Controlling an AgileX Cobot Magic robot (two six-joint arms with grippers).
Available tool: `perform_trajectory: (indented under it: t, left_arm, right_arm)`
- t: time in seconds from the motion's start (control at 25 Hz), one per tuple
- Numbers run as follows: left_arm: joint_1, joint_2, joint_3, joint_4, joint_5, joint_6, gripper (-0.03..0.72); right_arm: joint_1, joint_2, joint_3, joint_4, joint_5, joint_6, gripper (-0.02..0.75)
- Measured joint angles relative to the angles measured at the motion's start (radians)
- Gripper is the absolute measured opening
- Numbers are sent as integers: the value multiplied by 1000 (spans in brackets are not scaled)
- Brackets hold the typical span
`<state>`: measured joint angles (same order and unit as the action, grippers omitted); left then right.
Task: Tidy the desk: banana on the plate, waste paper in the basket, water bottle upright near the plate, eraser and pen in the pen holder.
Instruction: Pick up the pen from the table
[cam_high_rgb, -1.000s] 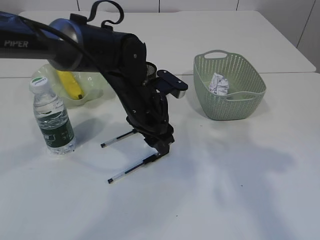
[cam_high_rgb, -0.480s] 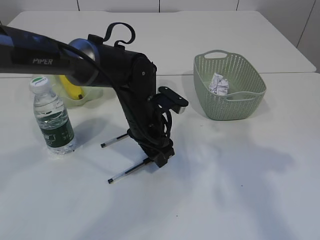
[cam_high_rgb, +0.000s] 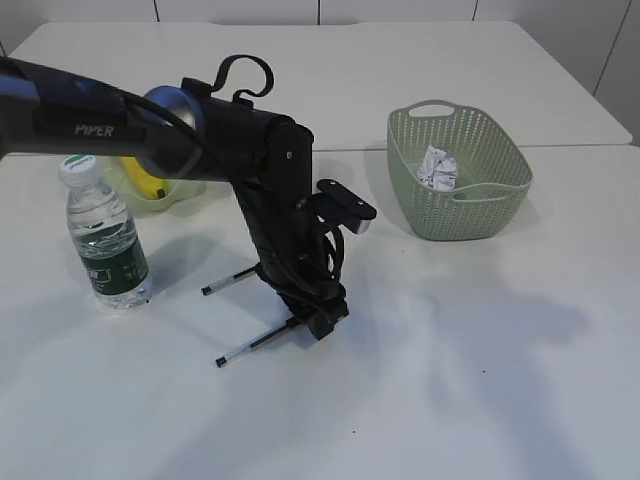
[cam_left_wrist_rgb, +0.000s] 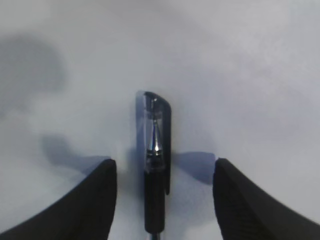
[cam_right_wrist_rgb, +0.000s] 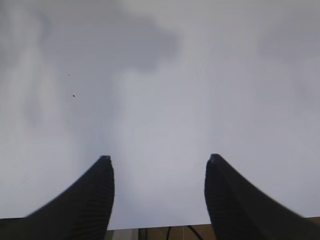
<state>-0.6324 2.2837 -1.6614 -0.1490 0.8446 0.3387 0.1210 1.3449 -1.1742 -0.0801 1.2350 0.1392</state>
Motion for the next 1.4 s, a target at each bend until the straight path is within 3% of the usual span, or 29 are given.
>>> perform_trajectory:
  t: [0.24,0.48,0.6,1.4]
  left_arm:
    - [0,4,-4,1,-2,-2,412]
    - [0,6,-7,38,9,-2,181]
    - [0,6,-7,39,17,-2,127]
    - [21,-105,-7,34,-37,-2,77]
  right_arm:
    - [0,0,0,0,0,0,429]
    - [0,0,0,0,0,-6,429]
    - [0,0,0,0,0,-6,429]
    - [0,0,0,0,0,-6,429]
